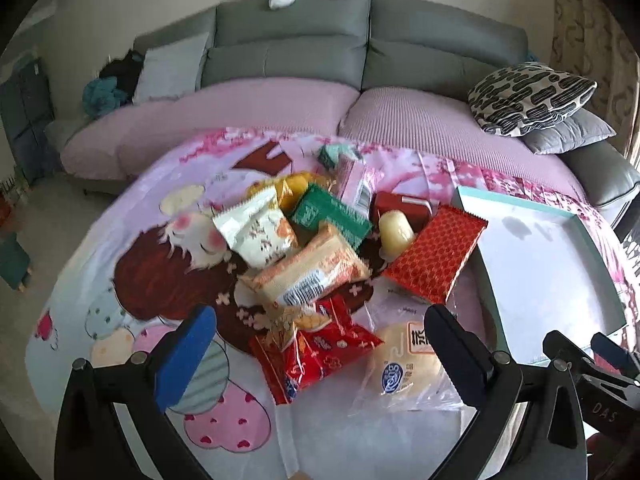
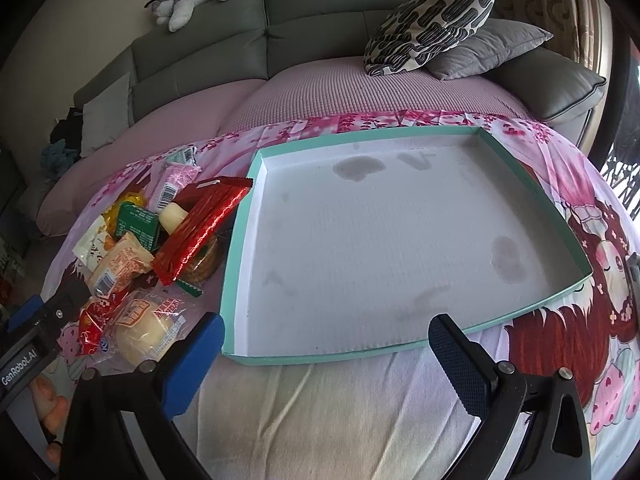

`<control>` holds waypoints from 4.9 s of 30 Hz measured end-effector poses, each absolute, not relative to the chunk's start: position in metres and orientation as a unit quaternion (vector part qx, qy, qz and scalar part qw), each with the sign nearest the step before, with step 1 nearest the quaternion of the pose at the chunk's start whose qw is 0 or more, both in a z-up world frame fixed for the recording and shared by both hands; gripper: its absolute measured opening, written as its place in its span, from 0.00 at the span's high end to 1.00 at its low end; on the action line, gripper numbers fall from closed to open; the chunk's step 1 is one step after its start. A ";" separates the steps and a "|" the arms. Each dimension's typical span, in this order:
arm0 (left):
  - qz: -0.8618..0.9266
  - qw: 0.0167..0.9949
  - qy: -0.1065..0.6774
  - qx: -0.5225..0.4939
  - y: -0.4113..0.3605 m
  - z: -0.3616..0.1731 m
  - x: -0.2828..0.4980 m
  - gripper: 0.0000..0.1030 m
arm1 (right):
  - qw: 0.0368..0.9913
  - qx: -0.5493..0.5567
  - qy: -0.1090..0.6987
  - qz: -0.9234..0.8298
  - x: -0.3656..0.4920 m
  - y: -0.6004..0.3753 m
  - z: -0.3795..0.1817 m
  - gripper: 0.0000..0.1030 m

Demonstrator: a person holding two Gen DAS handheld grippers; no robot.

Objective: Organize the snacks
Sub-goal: 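Move both grippers toward the snack pile beside the teal-rimmed tray, then grasp the red chip bag with the left gripper while the right gripper grasps the wrapped bun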

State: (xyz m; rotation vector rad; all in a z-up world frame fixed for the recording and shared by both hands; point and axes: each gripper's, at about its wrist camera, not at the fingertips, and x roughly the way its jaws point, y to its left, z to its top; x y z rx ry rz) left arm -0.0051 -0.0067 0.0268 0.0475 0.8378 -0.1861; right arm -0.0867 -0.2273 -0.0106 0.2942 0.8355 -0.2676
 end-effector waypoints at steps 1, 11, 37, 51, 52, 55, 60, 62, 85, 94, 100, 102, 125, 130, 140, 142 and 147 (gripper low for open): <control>-0.093 0.906 0.412 0.018 -0.006 0.026 -0.004 0.00 | 0.895 0.141 0.404 -0.128 -0.087 -0.227 -0.011 0.00; -0.091 0.903 0.421 0.008 -0.003 0.024 -0.004 0.00 | 0.894 0.137 0.408 -0.124 -0.086 -0.225 -0.011 0.00; -0.069 0.905 0.419 -0.021 0.008 0.023 0.002 0.00 | 0.892 0.132 0.414 -0.123 -0.085 -0.225 -0.013 0.00; -0.056 0.912 0.407 -0.010 0.009 0.025 0.001 0.00 | 0.891 0.130 0.416 -0.123 -0.083 -0.222 -0.013 0.00; -0.055 0.912 0.406 -0.012 0.010 0.025 0.001 0.00 | 0.892 0.130 0.416 -0.122 -0.083 -0.222 -0.013 0.00; -0.044 0.917 0.396 -0.020 0.017 0.028 0.001 0.00 | 0.899 0.126 0.404 -0.111 -0.083 -0.217 -0.010 0.00; -0.017 0.913 0.405 -0.032 0.037 0.026 0.006 0.00 | 0.912 0.108 0.390 -0.068 -0.077 -0.191 -0.005 0.00; -0.001 0.906 0.422 -0.035 0.045 0.023 0.010 0.00 | 0.917 0.099 0.385 -0.046 -0.073 -0.178 -0.002 0.00; -0.022 0.865 0.490 -0.106 0.073 -0.001 0.022 0.00 | 0.905 0.075 0.418 0.038 -0.030 -0.102 -0.028 0.00; -0.069 0.854 0.503 -0.110 0.052 -0.002 0.030 0.00 | 0.902 0.077 0.424 0.014 -0.033 -0.116 -0.031 0.03; -0.073 0.834 0.532 -0.130 0.045 -0.018 0.038 0.00 | 0.902 0.071 0.425 0.015 -0.034 -0.117 -0.030 0.06; -0.076 0.827 0.538 -0.143 0.046 -0.022 0.039 0.00 | 0.902 0.070 0.426 0.013 -0.033 -0.117 -0.031 0.07; -0.134 0.807 0.536 -0.210 0.050 -0.030 0.036 0.36 | 0.888 0.096 0.448 0.035 -0.031 -0.119 -0.040 0.25; -0.137 0.809 0.531 -0.210 0.051 -0.029 0.035 0.39 | 0.891 0.096 0.441 0.045 -0.033 -0.117 -0.036 0.38; -0.144 0.813 0.523 -0.210 0.052 -0.025 0.031 0.47 | 0.897 0.104 0.428 0.037 -0.037 -0.124 -0.030 0.43; -0.144 0.814 0.522 -0.210 0.051 -0.024 0.031 0.49 | 0.897 0.106 0.427 0.036 -0.037 -0.125 -0.030 0.43; -0.148 0.815 0.519 -0.212 0.053 -0.021 0.029 0.51 | 0.900 0.109 0.420 0.034 -0.040 -0.128 -0.026 0.44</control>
